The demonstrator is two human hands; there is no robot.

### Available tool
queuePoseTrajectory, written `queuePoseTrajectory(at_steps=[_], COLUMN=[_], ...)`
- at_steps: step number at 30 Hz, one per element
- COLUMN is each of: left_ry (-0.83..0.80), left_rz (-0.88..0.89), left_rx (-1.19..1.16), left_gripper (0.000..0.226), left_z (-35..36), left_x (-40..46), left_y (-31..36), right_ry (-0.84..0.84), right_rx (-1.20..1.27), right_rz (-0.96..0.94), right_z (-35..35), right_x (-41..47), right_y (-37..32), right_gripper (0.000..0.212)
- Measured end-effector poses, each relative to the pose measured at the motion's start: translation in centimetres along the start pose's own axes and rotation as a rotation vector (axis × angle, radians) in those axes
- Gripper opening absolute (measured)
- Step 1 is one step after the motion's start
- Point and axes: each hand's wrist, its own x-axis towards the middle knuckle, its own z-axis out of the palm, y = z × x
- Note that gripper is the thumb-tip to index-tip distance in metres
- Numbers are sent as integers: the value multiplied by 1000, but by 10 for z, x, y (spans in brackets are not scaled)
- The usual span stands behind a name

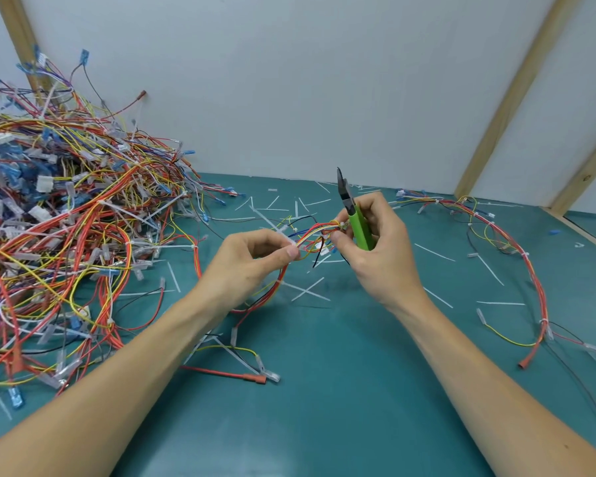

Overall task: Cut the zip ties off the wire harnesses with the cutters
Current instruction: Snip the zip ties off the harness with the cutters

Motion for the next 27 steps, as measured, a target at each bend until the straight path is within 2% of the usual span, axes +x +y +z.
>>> queuePoseTrajectory(at_steps=[3, 7, 9, 12, 17, 19, 23, 27], left_ry=[11, 261, 327, 297, 225, 202, 147, 93], left_rz=[78, 303, 340, 298, 250, 257, 303, 308], left_rx=[95, 334, 369, 338, 322, 340, 407, 455], left_gripper=[6, 8, 8, 7, 10, 11, 16, 18], left_z=[2, 6, 6, 4, 8, 12, 19, 19], left_x=[-1, -4, -5, -4, -6, -8, -11, -11], left_y=[1, 0, -1, -1, -2, -2, -3, -4], right_ry=[-7, -72, -149, -192, 43, 3, -203, -198], right_rx=[-20, -31, -29, -54, -76, 2, 48, -28], right_rz=[19, 85, 121, 138, 38, -1, 7, 13], right_z=[-1, -1, -1, -1, -3, -4, 7, 13], right_x=[0, 1, 1, 1, 1, 2, -7, -11], right_y=[2, 1, 1, -2, -16, -25, -33, -27], right_gripper=[25, 27, 27, 23, 22, 22, 26, 22])
